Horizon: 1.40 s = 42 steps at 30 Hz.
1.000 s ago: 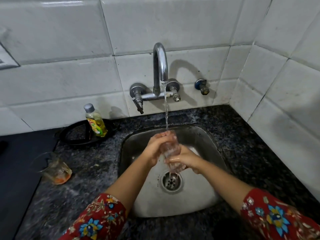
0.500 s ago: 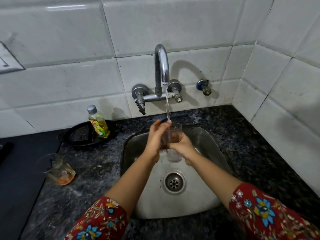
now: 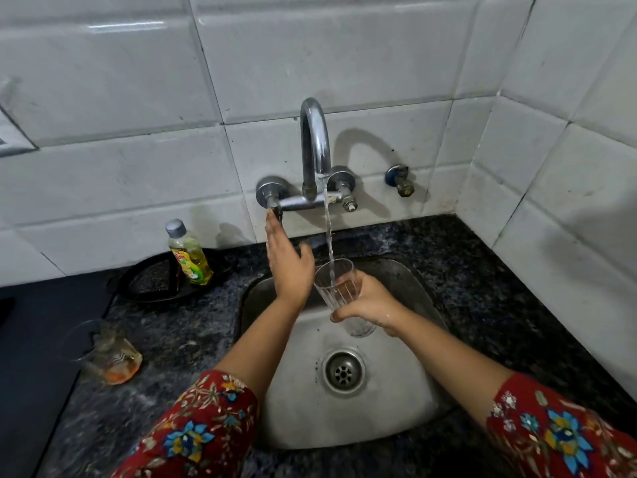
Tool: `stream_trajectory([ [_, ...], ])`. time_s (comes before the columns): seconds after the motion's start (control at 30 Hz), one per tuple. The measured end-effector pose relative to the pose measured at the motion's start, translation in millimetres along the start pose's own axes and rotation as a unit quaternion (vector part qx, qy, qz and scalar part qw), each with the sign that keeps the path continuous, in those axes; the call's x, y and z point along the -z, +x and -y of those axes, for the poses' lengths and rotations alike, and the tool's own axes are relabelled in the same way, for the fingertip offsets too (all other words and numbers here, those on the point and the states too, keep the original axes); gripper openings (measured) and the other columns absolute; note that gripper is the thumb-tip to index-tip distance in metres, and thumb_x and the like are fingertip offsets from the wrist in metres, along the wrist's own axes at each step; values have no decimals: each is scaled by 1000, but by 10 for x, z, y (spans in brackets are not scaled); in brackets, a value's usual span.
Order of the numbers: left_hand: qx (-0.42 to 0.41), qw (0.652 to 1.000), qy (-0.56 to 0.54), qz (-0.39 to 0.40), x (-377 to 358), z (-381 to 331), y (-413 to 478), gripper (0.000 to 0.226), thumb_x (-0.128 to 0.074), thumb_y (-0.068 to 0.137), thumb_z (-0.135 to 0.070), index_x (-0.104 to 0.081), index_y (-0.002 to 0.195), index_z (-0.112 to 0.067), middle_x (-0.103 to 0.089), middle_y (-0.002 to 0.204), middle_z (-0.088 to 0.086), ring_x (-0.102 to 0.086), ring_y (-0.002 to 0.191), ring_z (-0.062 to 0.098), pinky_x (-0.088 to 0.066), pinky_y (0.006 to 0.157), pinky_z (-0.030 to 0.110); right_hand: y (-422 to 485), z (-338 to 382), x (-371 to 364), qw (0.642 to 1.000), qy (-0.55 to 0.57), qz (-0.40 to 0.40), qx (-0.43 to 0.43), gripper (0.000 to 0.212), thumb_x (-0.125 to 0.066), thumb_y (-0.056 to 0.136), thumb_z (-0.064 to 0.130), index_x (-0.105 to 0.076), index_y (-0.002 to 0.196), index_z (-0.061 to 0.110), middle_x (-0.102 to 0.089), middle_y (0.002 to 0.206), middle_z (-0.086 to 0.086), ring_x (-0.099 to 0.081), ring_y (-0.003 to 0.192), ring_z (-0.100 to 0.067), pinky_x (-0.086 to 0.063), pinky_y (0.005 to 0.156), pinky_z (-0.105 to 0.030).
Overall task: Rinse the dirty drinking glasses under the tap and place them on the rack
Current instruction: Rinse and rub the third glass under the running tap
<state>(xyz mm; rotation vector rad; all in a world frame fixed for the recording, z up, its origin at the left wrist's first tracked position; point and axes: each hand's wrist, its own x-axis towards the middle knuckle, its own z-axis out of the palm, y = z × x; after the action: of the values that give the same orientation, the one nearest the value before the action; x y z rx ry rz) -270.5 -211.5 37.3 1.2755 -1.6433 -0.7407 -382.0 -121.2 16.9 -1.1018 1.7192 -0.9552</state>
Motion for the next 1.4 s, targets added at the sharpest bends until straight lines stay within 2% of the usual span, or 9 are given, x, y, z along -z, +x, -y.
stream_trajectory([
  [0.17, -49, 998, 41, 22, 109, 81, -5, 78, -53, 91, -9, -6, 154, -11, -12, 161, 5, -15, 148, 21, -17, 121, 42, -78, 89, 28, 998, -49, 13, 40, 57, -85, 54, 5, -53, 98, 25, -62, 95, 9, -62, 94, -14, -50, 86, -32],
  [0.27, -20, 999, -8, 36, 76, 172, -183, 74, -54, 92, -16, -12, 153, -21, -14, 161, 0, -18, 147, 21, -17, 120, 41, -196, 135, 80, 973, -219, 26, 66, 69, -84, 55, 21, -41, 109, 27, -61, 100, 6, -62, 91, -17, -53, 79, -35],
  [0.37, 150, 973, -168, 44, 40, 235, -420, 53, -53, 92, -21, -36, 142, -27, -37, 149, 3, -45, 129, 23, -39, 109, 42, -289, 217, 133, 892, -445, 29, 73, 70, -80, 60, 30, -33, 112, 26, -59, 96, 2, -62, 87, -24, -46, 67, -33],
  [0.5, 296, 928, -204, 92, 75, 283, -641, 30, -48, 96, -10, -52, 126, -9, -57, 127, 11, -50, 107, 16, -38, 94, 26, -334, 285, 156, 807, -585, 39, 72, 67, -80, 63, 29, -38, 115, 27, -62, 112, -3, -58, 105, -29, -41, 92, -45],
  [0.83, 271, 948, -112, 126, 136, 250, -791, 29, -48, 96, -12, -55, 124, -10, -55, 109, 0, -48, 95, 11, -37, 69, 21, -422, 545, 70, 606, -788, 43, 103, 58, -62, 84, 19, -41, 137, 23, -36, 140, -8, -41, 126, -36, -24, 106, -54],
  [0.97, 231, 956, -97, 154, 169, 220, -848, 31, -50, 96, -11, -54, 126, -9, -59, 117, 4, -49, 100, 11, -36, 85, 24, -413, 537, 26, 567, -815, 44, 113, 48, -55, 90, 22, -42, 137, 20, -35, 141, -9, -36, 129, -39, -21, 106, -62],
  [1.17, 187, 938, -100, 273, 210, 195, -845, 52, -51, 86, 4, -47, 136, -12, -51, 139, 5, -47, 125, 16, -40, 100, 28, -432, 571, 39, 598, -795, 40, 96, 52, -60, 86, 20, -43, 135, 20, -37, 139, -7, -37, 128, -37, -27, 103, -63],
  [1.3, 71, 915, -57, 394, 277, 225, -796, 87, -71, 69, -7, -29, 144, -20, -43, 142, 5, -45, 126, 17, -43, 101, 33, -435, 638, 224, 734, -671, 28, 99, 58, -78, 65, 29, -51, 117, 26, -54, 119, 1, -56, 106, -25, -43, 79, -40],
  [1.4, -104, 940, 115, 303, 305, 183, -768, 96, -82, 55, -39, -36, 139, -25, -42, 143, -2, -41, 131, 15, -34, 111, 43, -440, 675, 351, 842, -534, 38, 63, 68, -86, 50, 39, -48, 105, 28, -60, 102, 5, -58, 86, -20, -45, 65, -31],
])
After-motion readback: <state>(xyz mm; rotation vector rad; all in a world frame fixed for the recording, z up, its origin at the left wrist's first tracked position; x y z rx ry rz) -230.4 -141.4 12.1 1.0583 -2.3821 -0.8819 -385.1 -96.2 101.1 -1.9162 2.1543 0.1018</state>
